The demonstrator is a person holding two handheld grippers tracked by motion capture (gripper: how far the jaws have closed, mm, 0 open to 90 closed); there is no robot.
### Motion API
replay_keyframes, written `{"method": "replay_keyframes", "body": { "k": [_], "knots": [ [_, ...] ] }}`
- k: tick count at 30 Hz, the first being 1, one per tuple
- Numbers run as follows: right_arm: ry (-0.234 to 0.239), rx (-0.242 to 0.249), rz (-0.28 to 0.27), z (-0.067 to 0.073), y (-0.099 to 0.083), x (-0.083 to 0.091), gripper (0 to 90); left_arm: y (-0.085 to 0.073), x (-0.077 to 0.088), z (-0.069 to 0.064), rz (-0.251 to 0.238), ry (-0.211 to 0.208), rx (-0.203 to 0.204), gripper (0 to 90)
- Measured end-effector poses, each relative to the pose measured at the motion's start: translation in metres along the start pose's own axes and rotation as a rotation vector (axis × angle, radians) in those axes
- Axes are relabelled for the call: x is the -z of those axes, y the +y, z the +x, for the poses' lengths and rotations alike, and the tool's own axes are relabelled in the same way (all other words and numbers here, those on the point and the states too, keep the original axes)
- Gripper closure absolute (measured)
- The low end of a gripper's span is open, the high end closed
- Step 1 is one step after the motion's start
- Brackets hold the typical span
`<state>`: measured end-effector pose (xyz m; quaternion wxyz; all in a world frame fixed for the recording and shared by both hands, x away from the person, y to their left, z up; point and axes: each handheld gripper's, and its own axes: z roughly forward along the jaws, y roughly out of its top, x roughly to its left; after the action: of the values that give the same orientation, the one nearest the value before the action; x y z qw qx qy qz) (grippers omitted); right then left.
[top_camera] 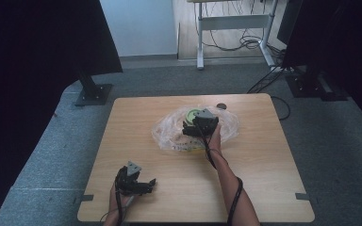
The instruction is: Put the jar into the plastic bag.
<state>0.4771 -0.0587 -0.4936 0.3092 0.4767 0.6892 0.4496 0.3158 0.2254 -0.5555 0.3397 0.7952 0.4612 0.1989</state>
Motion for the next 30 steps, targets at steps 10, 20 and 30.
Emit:
{"method": "replay_keyframes", "body": {
  "k": [10,20,30],
  "knots": [
    [0.017,-0.024,-0.044,-0.001,-0.005,0.020,0.0,0.000,0.000,0.000,0.001,0.001,-0.003,3.2],
    [0.079,-0.009,-0.067,-0.005,-0.019,0.052,1.3,0.000,0.000,0.000,0.003,0.004,-0.006,3.2],
    [0.129,0.009,-0.109,-0.013,-0.037,0.100,2.3,0.000,-0.001,-0.001,0.004,0.011,-0.008,3.2]
  ]
}}
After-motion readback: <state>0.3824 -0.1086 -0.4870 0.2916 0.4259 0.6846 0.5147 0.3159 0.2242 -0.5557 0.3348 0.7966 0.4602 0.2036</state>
